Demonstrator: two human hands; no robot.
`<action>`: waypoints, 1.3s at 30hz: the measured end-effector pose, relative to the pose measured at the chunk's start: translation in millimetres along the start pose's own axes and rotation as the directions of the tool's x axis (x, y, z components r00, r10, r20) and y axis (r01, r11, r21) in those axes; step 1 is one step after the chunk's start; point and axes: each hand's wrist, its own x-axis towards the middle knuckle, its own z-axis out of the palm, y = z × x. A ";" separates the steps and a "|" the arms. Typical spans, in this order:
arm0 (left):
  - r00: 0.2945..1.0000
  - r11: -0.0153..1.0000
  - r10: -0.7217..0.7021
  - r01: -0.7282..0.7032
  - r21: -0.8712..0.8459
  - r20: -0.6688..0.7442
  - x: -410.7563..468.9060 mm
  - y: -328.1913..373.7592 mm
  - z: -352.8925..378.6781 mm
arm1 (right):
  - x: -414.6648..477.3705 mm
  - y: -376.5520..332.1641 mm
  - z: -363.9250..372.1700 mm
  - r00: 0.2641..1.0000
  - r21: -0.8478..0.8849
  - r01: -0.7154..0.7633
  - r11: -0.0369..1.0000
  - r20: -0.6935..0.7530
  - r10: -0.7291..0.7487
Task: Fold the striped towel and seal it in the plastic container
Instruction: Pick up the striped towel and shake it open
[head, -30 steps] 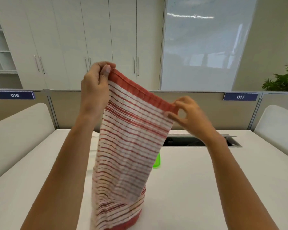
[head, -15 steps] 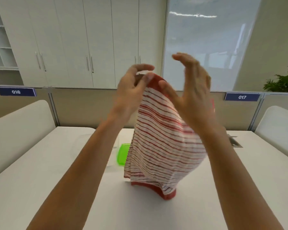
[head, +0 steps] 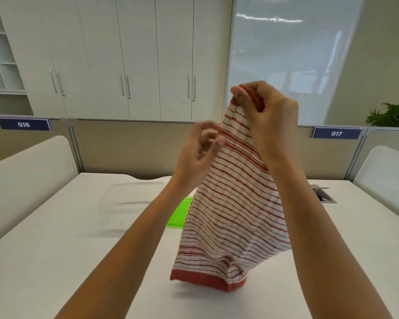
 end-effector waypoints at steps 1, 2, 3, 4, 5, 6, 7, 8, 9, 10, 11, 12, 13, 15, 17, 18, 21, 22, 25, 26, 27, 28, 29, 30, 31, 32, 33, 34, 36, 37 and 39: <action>1.000 1.000 0.006 -0.007 0.030 0.026 -7.8 -8.9 0.4 | 2.2 -0.1 -0.8 1.000 0.007 -0.011 1.000 -0.023 0.011; 0.999 0.999 0.002 -0.004 0.048 0.035 -15.8 -17.8 0.5 | 4.0 -0.3 -1.7 0.999 0.013 -0.019 1.000 -0.036 0.020; 0.999 0.998 -0.013 0.011 0.055 0.030 -23.7 -26.0 0.2 | 5.6 0.2 -2.5 0.999 0.019 -0.023 1.000 -0.046 0.024; 0.999 0.997 -0.033 0.032 0.064 0.020 -31.6 -34.0 -0.2 | 6.9 0.9 -3.4 0.998 0.026 -0.026 0.999 -0.056 0.027; 0.999 0.995 -0.050 0.049 0.088 0.010 -39.6 -41.7 -0.8 | 8.1 1.8 -4.5 0.997 0.036 -0.025 0.999 -0.070 0.028; 0.998 0.989 -0.064 0.063 0.133 0.005 -47.5 -49.3 -1.5 | 9.1 3.0 -5.7 0.996 0.046 -0.024 0.999 -0.085 0.028; 0.997 0.980 -0.081 0.079 0.182 0.006 -56.3 -57.0 -2.1 | 10.5 4.8 -7.3 0.994 0.056 -0.025 0.998 -0.102 0.030; 0.994 0.970 -0.107 0.102 0.219 0.007 -65.6 -64.3 -3.1 | 11.7 6.7 -9.2 0.992 0.066 -0.027 0.997 -0.118 0.035; 0.990 0.962 -0.137 0.132 0.240 0.004 -75.2 -71.4 -4.7 | 13.0 9.3 -11.6 0.990 0.080 -0.033 0.996 -0.135 0.044; 0.985 0.954 -0.171 0.166 0.251 -0.001 -84.7 -79.0 -7.2 | 14.4 12.2 -14.4 0.986 0.097 -0.044 0.994 -0.153 0.059; 0.978 0.943 -0.207 0.202 0.263 -0.007 -93.9 -86.6 -10.5 | 15.9 15.6 -17.4 0.982 0.113 -0.058 0.992 -0.171 0.077; 0.968 0.929 -0.249 0.242 0.280 -0.009 -102.2 -94.1 -14.5 | 17.4 19.3 -20.4 0.977 0.125 -0.072 0.990 -0.189 0.095; 0.955 0.910 -0.298 0.285 0.300 -0.003 -109.9 -101.2 -19.2 | 18.7 23.4 -23.2 0.971 0.130 -0.087 0.988 -0.209 0.113; 0.916 0.855 -0.401 0.362 0.372 0.030 -122.0 -114.5 -32.0 | 20.7 33.1 -28.7 0.958 0.134 -0.116 0.984 -0.245 0.147; 0.890 0.783 -0.455 0.379 0.493 0.038 -128.1 -124.2 -51.6 | 20.7 45.7 -34.3 0.950 0.120 -0.145 0.982 -0.261 0.172; 0.883 0.750 -0.470 0.392 0.532 0.013 -128.5 -125.9 -63.8 | 19.4 54.4 -37.7 0.948 0.099 -0.159 0.982 -0.263 0.180; 0.872 0.695 -0.460 0.471 0.543 -0.167 -116.2 -116.8 -106.6 | 7.8 85.4 -47.0 0.947 0.038 -0.219 0.975 -0.234 0.221; 0.869 0.703 -0.435 0.492 0.513 -0.237 -109.6 -110.8 -120.4 | 1.8 96.4 -50.2 0.943 0.027 -0.251 0.968 -0.220 0.250; 0.834 0.795 -0.407 0.524 0.304 -0.373 -94.6 -90.4 -154.4 | -18.5 124.3 -57.7 0.922 0.030 -0.341 0.939 -0.181 0.341; 0.823 0.830 -0.422 0.519 0.202 -0.380 -92.6 -84.5 -161.9 | -25.8 131.7 -59.3 0.916 0.036 -0.365 0.931 -0.165 0.365; 0.813 0.853 -0.439 0.511 0.108 -0.383 -91.6 -80.0 -166.4 | -33.4 137.5 -60.7 0.912 0.029 -0.382 0.924 -0.151 0.382; 0.802 0.864 -0.456 0.504 0.027 -0.386 -91.7 -76.6 -168.8 | -40.5 142.5 -61.3 0.910 0.016 -0.393 0.919 -0.137 0.392; 0.797 0.869 -0.463 0.494 -0.022 -0.388 -92.3 -74.9 -169.6 | -47.7 146.6 -61.6 0.908 0.004 -0.402 0.916 -0.124 0.400; 0.797 0.872 -0.465 0.487 -0.046 -0.385 -93.9 -72.7 -168.2 | -54.9 150.3 -61.5 0.904 -0.001 -0.415 0.910 -0.111 0.413; 0.802 0.874 -0.463 0.484 -0.043 -0.378 -96.3 -72.0 -165.9 | -61.9 153.5 -61.5 0.898 -0.001 -0.431 0.902 -0.102 0.429; 0.805 0.869 -0.473 0.494 -0.037 -0.360 -99.0 -71.4 -162.8 | -68.7 157.0 -62.2 0.889 0.001 -0.449 0.894 -0.097 0.447; 0.798 0.853 -0.496 0.522 -0.019 -0.341 -102.4 -73.5 -160.0 | -76.0 161.2 -61.5 0.878 0.000 -0.472 0.882 -0.095 0.469; 0.785 0.829 -0.528 0.560 0.005 -0.323 -105.9 -76.3 -156.0 | -83.4 166.2 -60.9 0.864 -0.005 -0.497 0.868 -0.097 0.494; 0.715 0.735 -0.627 0.674 0.071 -0.308 -115.8 -88.0 -148.8 | -100.5 179.6 -57.6 0.827 -0.029 -0.561 0.827 -0.073 0.558; 0.655 0.662 -0.691 0.743 0.098 -0.306 -120.7 -96.7 -146.8 | -109.5 187.7 -53.9 0.799 -0.057 -0.602 0.797 -0.035 0.601; 0.505 0.488 -0.820 0.863 0.130 -0.269 -136.4 -120.6 -142.5 | -132.6 206.3 -43.1 0.700 -0.167 -0.691 0.703 0.091 0.709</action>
